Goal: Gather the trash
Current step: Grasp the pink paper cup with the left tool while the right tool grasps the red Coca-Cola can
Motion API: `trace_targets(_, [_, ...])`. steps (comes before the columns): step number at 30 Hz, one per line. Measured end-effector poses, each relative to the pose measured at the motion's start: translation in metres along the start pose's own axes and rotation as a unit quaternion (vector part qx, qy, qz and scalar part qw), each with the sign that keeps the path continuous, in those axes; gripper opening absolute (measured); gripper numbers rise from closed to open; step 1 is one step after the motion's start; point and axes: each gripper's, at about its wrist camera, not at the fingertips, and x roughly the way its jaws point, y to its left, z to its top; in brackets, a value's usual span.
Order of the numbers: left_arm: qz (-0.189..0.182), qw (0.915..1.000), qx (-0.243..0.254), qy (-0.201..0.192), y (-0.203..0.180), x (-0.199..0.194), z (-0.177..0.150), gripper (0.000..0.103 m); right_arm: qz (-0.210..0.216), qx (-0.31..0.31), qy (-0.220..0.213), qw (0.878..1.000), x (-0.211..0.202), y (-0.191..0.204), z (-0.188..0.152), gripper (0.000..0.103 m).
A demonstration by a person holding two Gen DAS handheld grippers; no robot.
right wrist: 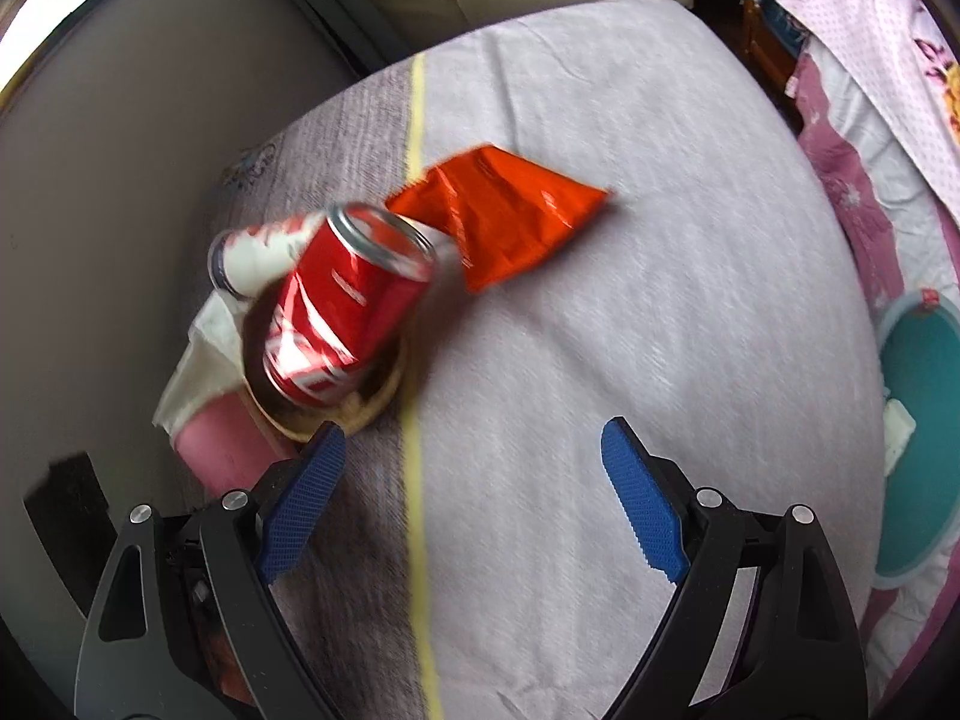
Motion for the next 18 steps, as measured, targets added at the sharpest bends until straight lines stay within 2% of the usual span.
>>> trace_targets(5, [0.001,0.9999,-0.011,0.002,0.02,-0.003,0.004,0.072,0.025,0.021,-0.008,0.999,0.018,0.011,0.022,0.083])
trace_targets(13, [-0.005,0.9975,-0.07,-0.008,0.035,-0.001,0.005,0.078,0.049,0.037,-0.039,0.997,0.042,0.026,0.033,0.083])
trace_targets(14, [-0.003,0.9973,-0.073,-0.01,0.034,-0.002,0.005,0.079,0.048,0.032,-0.044,0.997,0.043,0.028,0.032,0.081])
trace_targets(15, [-0.001,0.9972,-0.074,-0.012,0.032,-0.001,0.007,0.08,0.053,0.03,-0.046,0.997,0.043,0.028,0.032,0.069])
trace_targets(17, [0.002,0.9973,-0.073,-0.012,0.033,-0.001,0.008,0.082,0.045,0.018,-0.053,0.997,0.039,0.029,0.03,0.068])
trace_targets(18, [0.005,0.9973,-0.072,-0.012,0.032,-0.001,0.008,0.082,0.044,0.011,-0.057,0.997,0.037,0.03,0.029,0.058])
